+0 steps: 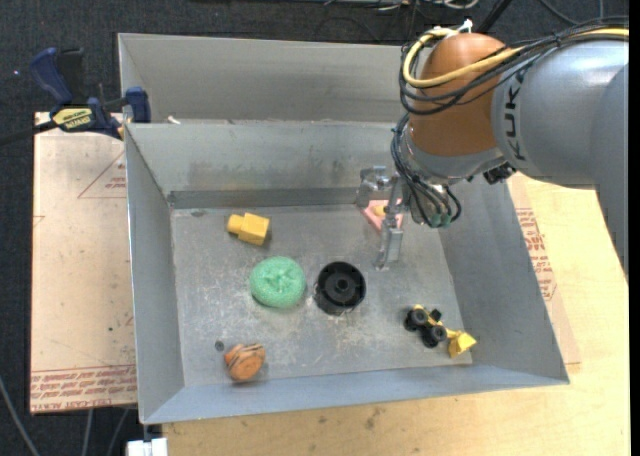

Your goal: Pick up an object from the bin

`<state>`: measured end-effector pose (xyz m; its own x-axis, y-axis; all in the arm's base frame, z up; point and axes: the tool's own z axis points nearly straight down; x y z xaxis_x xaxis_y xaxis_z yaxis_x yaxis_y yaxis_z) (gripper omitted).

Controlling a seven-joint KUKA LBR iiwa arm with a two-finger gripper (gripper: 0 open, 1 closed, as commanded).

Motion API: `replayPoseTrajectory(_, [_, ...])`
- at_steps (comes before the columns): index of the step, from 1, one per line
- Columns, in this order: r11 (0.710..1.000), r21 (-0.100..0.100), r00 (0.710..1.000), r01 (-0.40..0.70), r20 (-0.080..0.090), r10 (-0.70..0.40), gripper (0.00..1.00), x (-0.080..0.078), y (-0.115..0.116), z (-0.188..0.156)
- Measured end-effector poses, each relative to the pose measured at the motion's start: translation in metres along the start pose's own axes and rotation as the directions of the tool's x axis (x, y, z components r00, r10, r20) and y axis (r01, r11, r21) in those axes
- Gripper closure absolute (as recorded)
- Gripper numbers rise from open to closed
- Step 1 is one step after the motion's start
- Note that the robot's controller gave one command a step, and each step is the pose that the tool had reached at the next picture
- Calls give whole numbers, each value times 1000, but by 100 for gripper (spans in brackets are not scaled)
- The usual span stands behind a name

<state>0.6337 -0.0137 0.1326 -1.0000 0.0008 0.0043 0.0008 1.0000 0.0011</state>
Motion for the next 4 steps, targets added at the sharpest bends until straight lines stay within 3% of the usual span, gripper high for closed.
replayPoseTrajectory(1, [1000, 0, 1000, 0, 6, 0, 0, -1, 0, -5])
replayPoseTrajectory(2, [1000, 1, 1000, 12, 13, -12, 0, 25, 19, 35])
replayPoseTrajectory(3, [990, -2, 990, 138, 1, -138, 0, 38, 29, 58])
replayPoseTrajectory(4, [917, 3, 917, 399, 10, -399, 100, 65, 58, 58])
